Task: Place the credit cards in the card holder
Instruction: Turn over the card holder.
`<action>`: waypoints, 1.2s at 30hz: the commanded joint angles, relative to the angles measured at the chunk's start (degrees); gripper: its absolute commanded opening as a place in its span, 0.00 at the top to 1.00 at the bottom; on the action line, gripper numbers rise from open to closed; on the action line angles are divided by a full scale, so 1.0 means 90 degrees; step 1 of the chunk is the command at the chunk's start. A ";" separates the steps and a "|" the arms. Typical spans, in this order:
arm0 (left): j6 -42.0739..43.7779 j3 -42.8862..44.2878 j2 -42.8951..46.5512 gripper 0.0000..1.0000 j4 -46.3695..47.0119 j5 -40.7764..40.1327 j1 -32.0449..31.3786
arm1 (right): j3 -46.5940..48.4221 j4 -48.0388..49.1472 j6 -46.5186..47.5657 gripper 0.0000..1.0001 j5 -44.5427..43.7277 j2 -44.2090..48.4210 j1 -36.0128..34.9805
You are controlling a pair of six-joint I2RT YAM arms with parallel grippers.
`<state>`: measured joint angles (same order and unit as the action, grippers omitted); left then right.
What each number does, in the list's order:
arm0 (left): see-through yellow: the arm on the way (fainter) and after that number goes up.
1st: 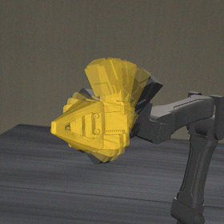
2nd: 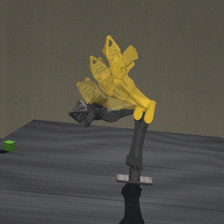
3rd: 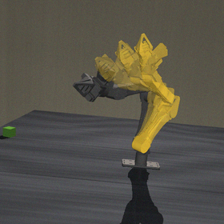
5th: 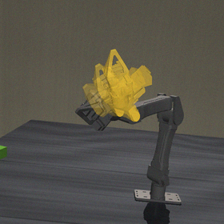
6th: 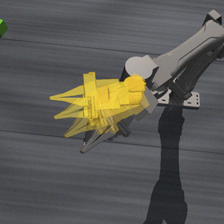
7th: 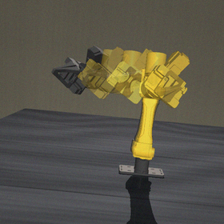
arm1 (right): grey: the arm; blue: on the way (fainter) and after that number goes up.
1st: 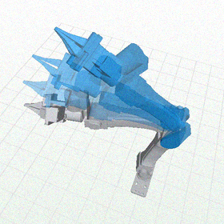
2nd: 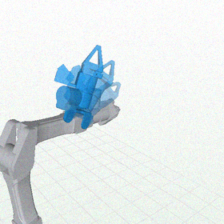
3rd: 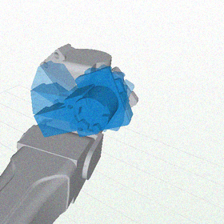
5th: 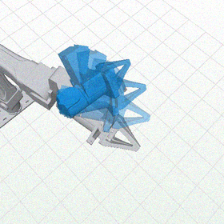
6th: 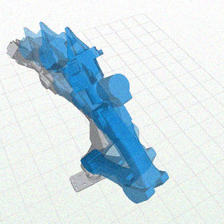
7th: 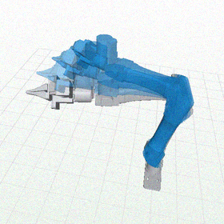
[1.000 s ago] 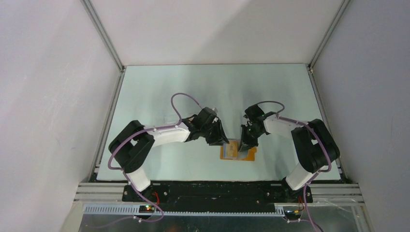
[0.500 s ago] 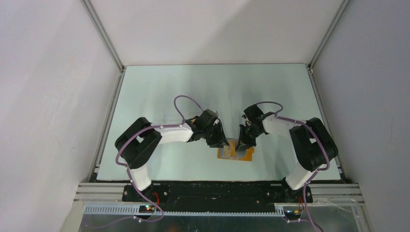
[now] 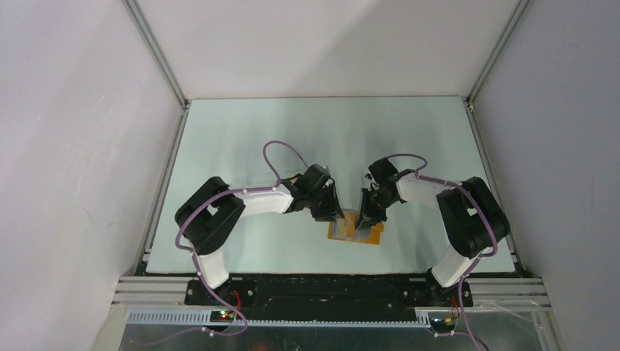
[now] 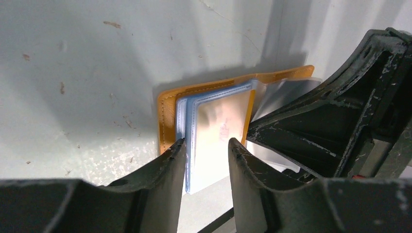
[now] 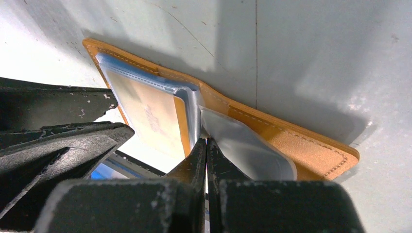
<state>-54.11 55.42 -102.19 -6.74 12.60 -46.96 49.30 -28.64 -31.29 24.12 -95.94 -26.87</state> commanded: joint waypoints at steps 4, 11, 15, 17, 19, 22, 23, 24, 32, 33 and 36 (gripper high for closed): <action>0.0309 0.0238 -0.0223 0.55 -0.0579 -0.0488 -0.0006 | -0.0030 0.0266 0.0116 1.00 -0.0207 -0.0347 -0.0129; 0.0385 0.0721 -0.0404 0.71 -0.0569 -0.0131 -0.0205 | -0.0029 0.0313 0.0110 1.00 -0.0090 -0.0380 -0.0145; 0.0398 0.0885 -0.0166 0.77 -0.0573 -0.0093 -0.0332 | -0.0028 0.0284 0.0159 1.00 -0.0033 -0.0377 -0.0158; 0.0392 0.0925 -0.0023 0.77 -0.0572 -0.0062 -0.0366 | -0.0032 0.0263 0.0165 1.00 -0.0005 -0.0345 -0.0159; 0.0369 0.0931 0.0123 0.77 -0.0572 -0.0049 -0.0390 | -0.0035 0.0253 0.0165 1.00 0.0004 -0.0309 -0.0156; 0.0326 0.0937 0.0266 0.77 -0.0576 -0.0042 -0.0420 | -0.0029 0.0238 0.0166 1.00 0.0015 -0.0240 -0.0159; 0.0320 0.0954 0.0299 0.76 -0.0573 -0.0001 -0.0435 | -0.0016 0.0210 0.0168 1.00 0.0018 -0.0212 -0.0159; 0.0315 0.0996 0.0302 0.75 -0.0575 0.0032 -0.0441 | -0.0008 0.0202 0.0172 1.00 0.0026 -0.0196 -0.0154; 0.0230 0.1346 0.0067 0.67 -0.0569 0.0471 -0.0593 | 0.0065 0.0074 0.0302 0.98 0.0108 0.0159 -0.0148; 0.0220 0.1373 0.0017 0.66 -0.0564 0.0569 -0.0593 | 0.0077 0.0051 0.0312 0.97 0.0090 0.0209 -0.0136; 0.0182 0.1418 -0.0224 0.64 -0.0561 0.0676 -0.0593 | 0.0198 -0.0244 0.0424 0.95 -0.0012 0.0437 -0.0092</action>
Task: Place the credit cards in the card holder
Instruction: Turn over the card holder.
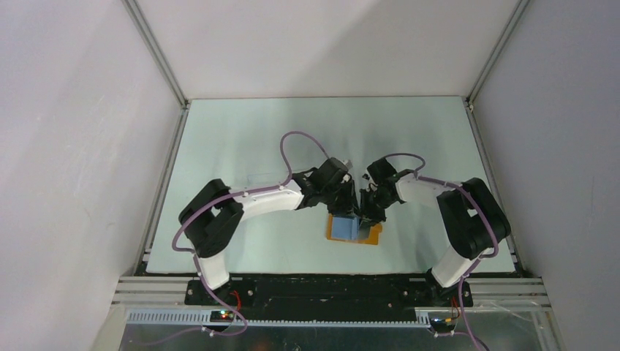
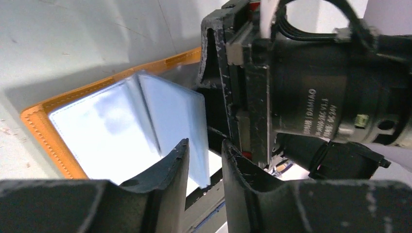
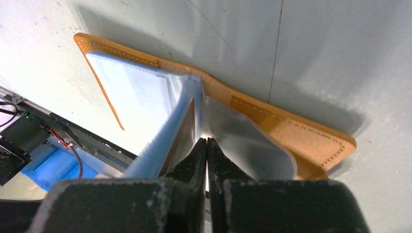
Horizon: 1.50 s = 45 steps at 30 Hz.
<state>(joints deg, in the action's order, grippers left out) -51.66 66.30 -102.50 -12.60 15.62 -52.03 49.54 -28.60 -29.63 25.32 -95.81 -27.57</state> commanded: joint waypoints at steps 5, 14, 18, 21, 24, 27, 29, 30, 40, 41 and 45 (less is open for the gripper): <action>-0.0133 0.0246 -0.0434 0.62 0.0134 0.0436 -0.0044 | 0.0230 -0.0645 0.0307 0.86 -0.0358 0.0863 0.0197; -0.0467 0.0175 -0.0714 0.53 0.1032 0.0916 -0.0053 | 0.0233 -0.1161 0.0541 0.80 -0.0408 0.1706 0.0920; -0.0561 0.0241 -0.0945 0.48 0.1143 0.1014 -0.0097 | 0.0236 -0.1263 0.0703 0.78 -0.0372 0.1963 0.1248; -0.0610 0.0316 -0.1151 0.46 0.1163 0.1068 -0.0165 | 0.0232 -0.1262 0.0776 0.78 -0.0271 0.2031 0.1371; -0.0619 0.0290 -0.1088 0.44 0.1214 0.0999 -0.0193 | 0.0237 -0.1257 0.0818 0.77 -0.0205 0.2035 0.1405; -0.0516 0.0143 -0.0785 0.41 0.1301 0.0746 -0.0179 | 0.0238 -0.1220 0.0835 0.75 -0.0109 0.2063 0.1387; -0.0423 0.0060 -0.0488 0.39 0.1344 0.0596 -0.0144 | 0.0238 -0.1165 0.0842 0.71 -0.0043 0.2112 0.1368; -0.0364 -0.0022 -0.0299 0.38 0.1352 0.0508 -0.0107 | 0.0238 -0.1104 0.0836 0.69 -0.0012 0.2145 0.1362; -0.0156 -0.1458 0.1668 0.36 0.2128 0.0439 0.1010 | 0.0984 -0.0841 0.0638 0.54 0.0145 0.1548 0.0637; -0.0138 -0.1571 0.1993 0.36 0.2130 0.0456 0.1159 | 0.1191 -0.0814 0.0595 0.53 0.0150 0.1347 0.0566; -0.0025 -0.2247 0.2728 0.37 0.1899 0.0641 0.2234 | 0.1944 -0.0645 0.0450 0.49 0.0230 0.0633 0.0164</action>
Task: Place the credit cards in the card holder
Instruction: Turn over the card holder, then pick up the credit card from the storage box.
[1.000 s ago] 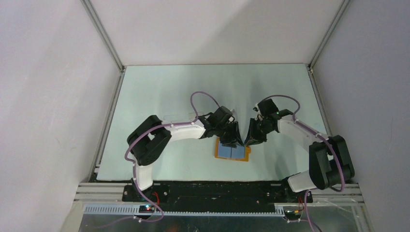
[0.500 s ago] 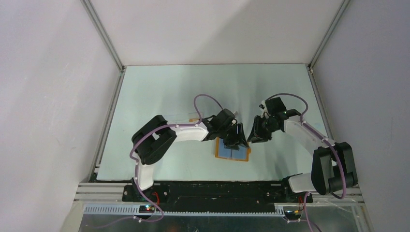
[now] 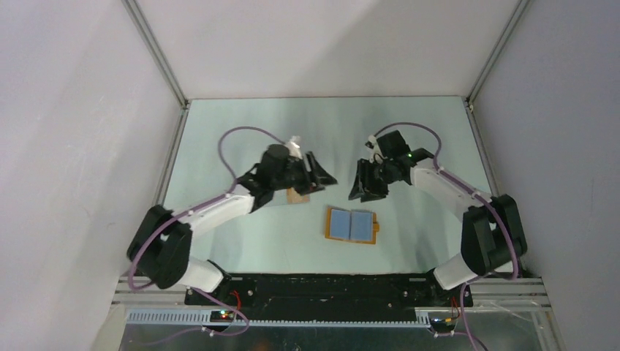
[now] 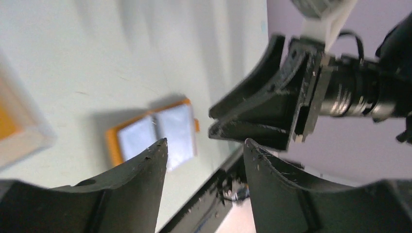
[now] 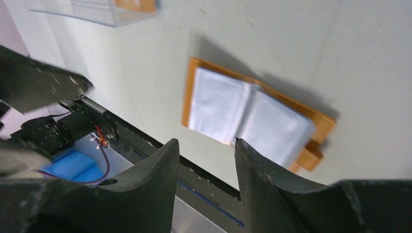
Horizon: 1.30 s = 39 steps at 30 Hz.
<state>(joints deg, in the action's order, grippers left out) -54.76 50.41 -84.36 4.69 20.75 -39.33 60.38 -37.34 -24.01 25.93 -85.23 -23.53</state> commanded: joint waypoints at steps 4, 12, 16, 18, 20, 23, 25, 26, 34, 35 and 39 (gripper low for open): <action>0.1129 -0.0398 0.0855 0.39 -0.1458 -0.0295 0.1734 | 0.1465 0.0656 -0.0361 0.48 0.0388 -0.1328 -0.0540; 0.1967 0.0429 -0.0195 0.46 -0.2541 -0.0389 0.2386 | 0.2659 0.1418 -0.0922 0.46 0.1346 -0.2803 -0.0806; 0.2078 0.0864 -0.0889 0.52 -0.2626 -0.0283 0.2394 | 0.3562 0.0920 -0.0856 0.47 0.1193 -0.3606 -0.0899; 0.2109 0.1010 -0.1139 0.53 -0.2654 -0.0331 0.2392 | 0.3878 0.0727 -0.0807 0.48 0.1080 -0.3895 -0.0925; 0.2132 0.1109 -0.1328 0.54 -0.2667 -0.0349 0.2388 | 0.4105 0.0581 -0.0763 0.51 0.1011 -0.4116 -0.0945; 0.2151 0.1243 -0.1616 0.55 -0.2660 -0.0282 0.2385 | 0.4304 0.0409 -0.0677 0.57 0.0954 -0.4368 -0.0972; 0.2165 0.1345 -0.1760 0.56 -0.2656 -0.0252 0.2383 | 0.4339 0.0354 -0.0652 0.60 0.0923 -0.4457 -0.0992; 0.2172 0.1368 -0.1799 0.57 -0.2659 -0.0244 0.2375 | 0.4343 0.0342 -0.0647 0.61 0.0919 -0.4495 -0.0995; 0.2188 0.1416 -0.2223 0.62 -0.2694 -0.0448 0.2297 | 0.4408 0.0263 -0.0644 0.69 0.1004 -0.4664 -0.1082; 0.2178 0.1397 -0.2240 0.62 -0.2705 -0.0484 0.2289 | 0.4416 0.0258 -0.0643 0.70 0.0990 -0.4662 -0.1085; 0.2169 0.1458 -0.2392 0.63 -0.2705 -0.0422 0.2175 | 0.4416 0.0241 -0.0633 0.77 0.0983 -0.4691 -0.1087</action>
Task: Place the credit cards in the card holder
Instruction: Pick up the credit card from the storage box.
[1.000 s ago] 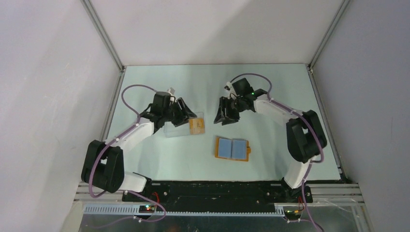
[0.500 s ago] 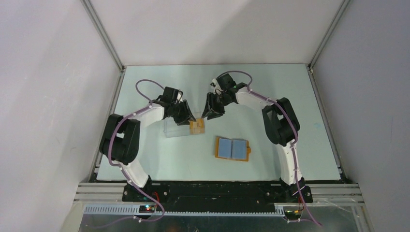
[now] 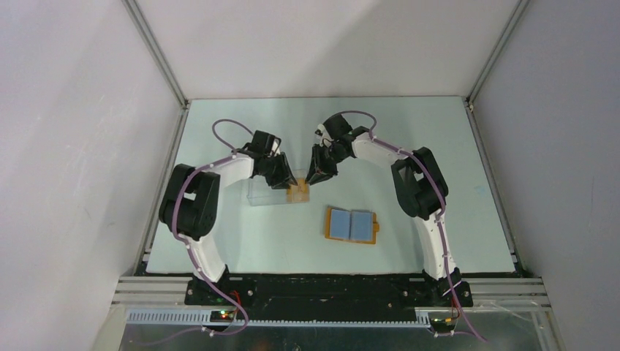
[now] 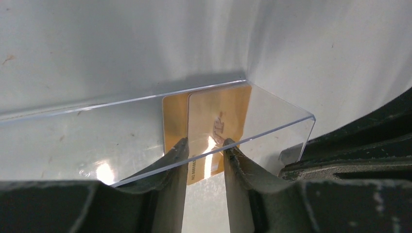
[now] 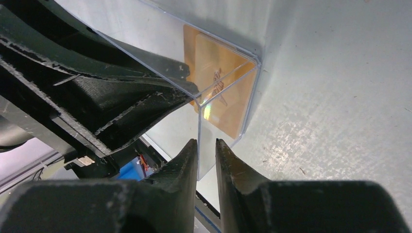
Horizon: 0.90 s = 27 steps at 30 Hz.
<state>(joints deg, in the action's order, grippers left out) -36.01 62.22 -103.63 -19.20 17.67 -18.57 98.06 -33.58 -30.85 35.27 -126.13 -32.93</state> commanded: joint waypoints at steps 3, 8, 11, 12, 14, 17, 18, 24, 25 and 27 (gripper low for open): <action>0.0056 0.0227 -0.0321 0.65 -0.0053 -0.0073 -0.0237 | 0.0246 -0.0175 0.0119 0.84 -0.0026 -0.0163 -0.0049; 0.0046 0.0323 -0.0410 0.67 -0.0052 -0.0066 -0.0322 | 0.0266 -0.0198 0.0131 0.87 -0.0016 -0.0171 -0.0052; 0.0076 0.0360 -0.0406 0.67 -0.0054 -0.0029 -0.0353 | 0.0284 -0.0237 0.0150 0.88 -0.0023 -0.0170 -0.0050; 0.0105 0.0361 -0.0376 0.67 -0.0071 -0.0034 -0.0355 | 0.0298 -0.0259 0.0160 0.88 -0.0028 -0.0173 -0.0052; 0.0170 0.0370 -0.0286 0.66 -0.0134 -0.0150 -0.0358 | 0.0312 -0.0273 0.0168 0.89 -0.0046 -0.0168 -0.0052; 0.0349 0.0398 -0.0073 0.62 -0.0326 -0.0585 -0.0356 | 0.0327 -0.0315 0.0171 0.89 -0.0072 -0.0160 -0.0052; 0.0459 0.0425 -0.0046 0.62 -0.0442 -0.0674 -0.0361 | 0.0331 -0.0329 0.0174 0.91 -0.0078 -0.0158 -0.0052; 0.0809 0.0550 0.0058 0.62 -0.0909 -0.1091 -0.0359 | 0.0408 -0.0442 0.0222 0.96 -0.0138 -0.0170 -0.0052; 0.0828 0.0549 0.0079 0.62 -0.0926 -0.1123 -0.0354 | 0.0419 -0.0454 0.0224 0.97 -0.0133 -0.0167 -0.0052; 0.0844 0.0563 0.0073 0.62 -0.0954 -0.1119 -0.0358 | 0.0425 -0.0465 0.0225 0.97 -0.0130 -0.0188 -0.0050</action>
<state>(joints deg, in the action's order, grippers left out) -31.40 66.08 -105.08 -24.56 10.74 -21.80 99.81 -35.70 -30.55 34.87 -126.56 -33.17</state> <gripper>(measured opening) 0.382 0.128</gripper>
